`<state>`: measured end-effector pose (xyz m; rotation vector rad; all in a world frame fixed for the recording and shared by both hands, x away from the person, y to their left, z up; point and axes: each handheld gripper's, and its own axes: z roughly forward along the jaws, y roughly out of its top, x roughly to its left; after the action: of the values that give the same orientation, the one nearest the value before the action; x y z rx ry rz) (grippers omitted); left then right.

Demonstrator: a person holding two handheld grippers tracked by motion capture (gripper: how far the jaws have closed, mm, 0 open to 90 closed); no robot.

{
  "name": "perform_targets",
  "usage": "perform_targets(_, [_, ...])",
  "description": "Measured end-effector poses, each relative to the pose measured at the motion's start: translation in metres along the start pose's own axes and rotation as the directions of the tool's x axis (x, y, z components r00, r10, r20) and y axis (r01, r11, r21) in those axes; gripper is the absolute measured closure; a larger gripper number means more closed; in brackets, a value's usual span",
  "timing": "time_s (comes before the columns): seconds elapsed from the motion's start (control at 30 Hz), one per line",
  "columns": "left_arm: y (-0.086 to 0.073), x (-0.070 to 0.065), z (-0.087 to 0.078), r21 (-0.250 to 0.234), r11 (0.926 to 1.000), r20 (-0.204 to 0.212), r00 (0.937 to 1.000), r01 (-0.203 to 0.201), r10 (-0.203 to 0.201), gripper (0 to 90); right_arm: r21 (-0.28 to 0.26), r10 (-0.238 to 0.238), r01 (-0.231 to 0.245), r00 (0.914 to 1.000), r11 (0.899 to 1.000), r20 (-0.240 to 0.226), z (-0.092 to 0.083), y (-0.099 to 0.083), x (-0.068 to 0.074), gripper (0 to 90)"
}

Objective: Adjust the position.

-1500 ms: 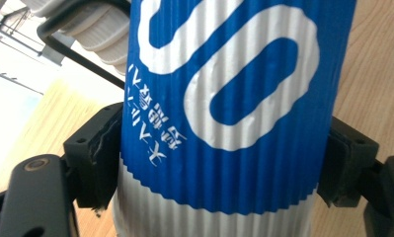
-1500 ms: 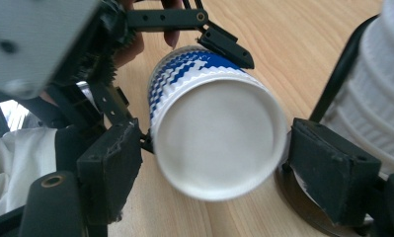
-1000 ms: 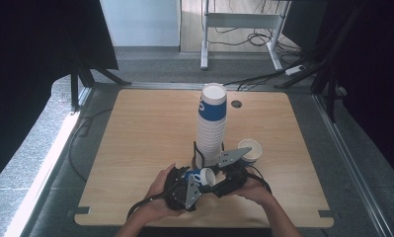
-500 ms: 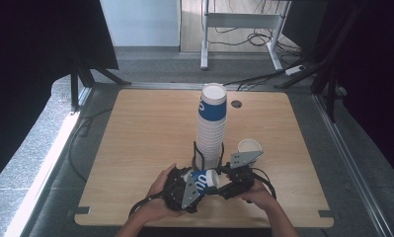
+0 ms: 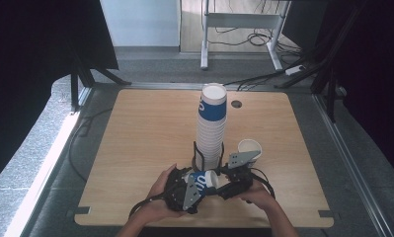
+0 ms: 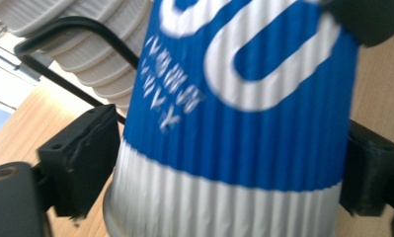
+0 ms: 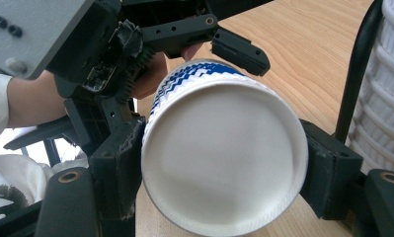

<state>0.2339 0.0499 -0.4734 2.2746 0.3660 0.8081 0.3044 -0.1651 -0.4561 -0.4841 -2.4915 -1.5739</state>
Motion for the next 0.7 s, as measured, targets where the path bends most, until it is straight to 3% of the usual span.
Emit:
perform_targets(0.17, [0.0000,-0.0013,0.0002,0.002,1.0000,0.010,0.9999,-0.005,0.005,17.5,0.002,0.005,-0.005,1.0000,1.000,0.008,0.0005,0.0001,-0.0011,27.7])
perform_targets(0.33, [0.0002,-0.0012,0.0001,0.007,1.0000,0.010,0.9999,-0.004,0.004,17.5,0.006,0.001,-0.001,1.0000,1.000,0.009,0.0006,0.0002,-0.0009,27.8])
perform_targets(0.57, [-0.0002,0.0025,-0.0019,0.001,0.9995,0.032,0.9990,0.031,-0.031,14.8,-0.020,0.010,-0.010,0.9999,1.000,0.013,-0.0051,-0.0007,-0.0022,28.0])
perform_targets(0.7, [0.0009,0.0007,-0.0014,0.002,0.9998,0.029,0.9994,0.018,-0.018,17.0,-0.021,0.006,-0.006,0.9998,1.000,0.019,-0.0058,-0.0008,-0.0014,27.9])
